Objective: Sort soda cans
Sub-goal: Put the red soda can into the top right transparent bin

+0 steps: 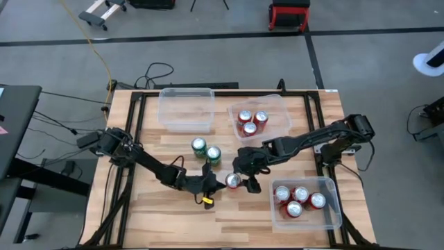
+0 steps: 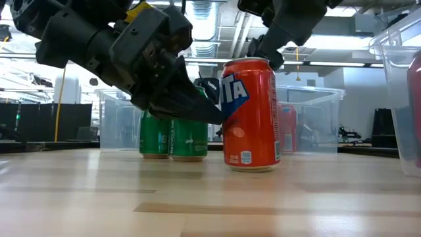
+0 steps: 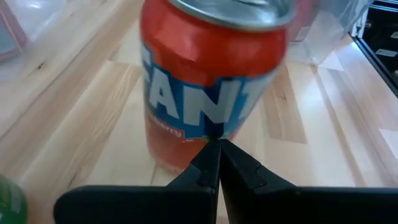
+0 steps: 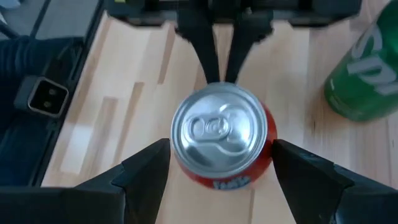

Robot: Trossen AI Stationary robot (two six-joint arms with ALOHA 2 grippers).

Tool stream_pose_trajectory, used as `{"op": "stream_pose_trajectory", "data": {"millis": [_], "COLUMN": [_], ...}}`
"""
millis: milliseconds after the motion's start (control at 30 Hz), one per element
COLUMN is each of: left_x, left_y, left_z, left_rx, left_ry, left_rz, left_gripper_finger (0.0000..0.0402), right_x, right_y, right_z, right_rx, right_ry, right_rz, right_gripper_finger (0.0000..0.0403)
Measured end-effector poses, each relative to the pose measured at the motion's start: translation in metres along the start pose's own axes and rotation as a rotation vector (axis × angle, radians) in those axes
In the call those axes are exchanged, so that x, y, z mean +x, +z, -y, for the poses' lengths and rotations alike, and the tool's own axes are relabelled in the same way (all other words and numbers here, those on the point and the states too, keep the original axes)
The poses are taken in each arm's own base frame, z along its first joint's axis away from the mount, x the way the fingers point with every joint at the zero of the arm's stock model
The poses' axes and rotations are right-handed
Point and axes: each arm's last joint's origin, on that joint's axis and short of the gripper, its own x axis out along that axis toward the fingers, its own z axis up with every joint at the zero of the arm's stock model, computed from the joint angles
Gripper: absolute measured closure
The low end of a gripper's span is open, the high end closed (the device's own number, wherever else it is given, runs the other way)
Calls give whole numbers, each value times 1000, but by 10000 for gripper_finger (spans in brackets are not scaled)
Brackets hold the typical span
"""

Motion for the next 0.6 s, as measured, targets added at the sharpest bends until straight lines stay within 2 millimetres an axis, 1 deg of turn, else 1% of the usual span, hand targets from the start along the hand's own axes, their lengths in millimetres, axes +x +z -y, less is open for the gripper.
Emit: {"op": "stream_pose_trajectory", "data": {"millis": [133,367,600], "left_x": [1,1,1], "left_y": [1,3,3], "left_z": [-1,-3,-3], "left_rx": [0,-6,-5], "left_ry": [10,17,17], "left_rz": [11,21,20], "left_gripper_finger": [398,398,398], "right_x": [0,-2,-4], "right_y": [2,-1,1], "right_z": [0,12,19], "right_rx": [-4,47,46], "right_ry": [1,-41,-55], "right_rz": [18,-13,-6], "right_gripper_finger": [104,104,104]}}
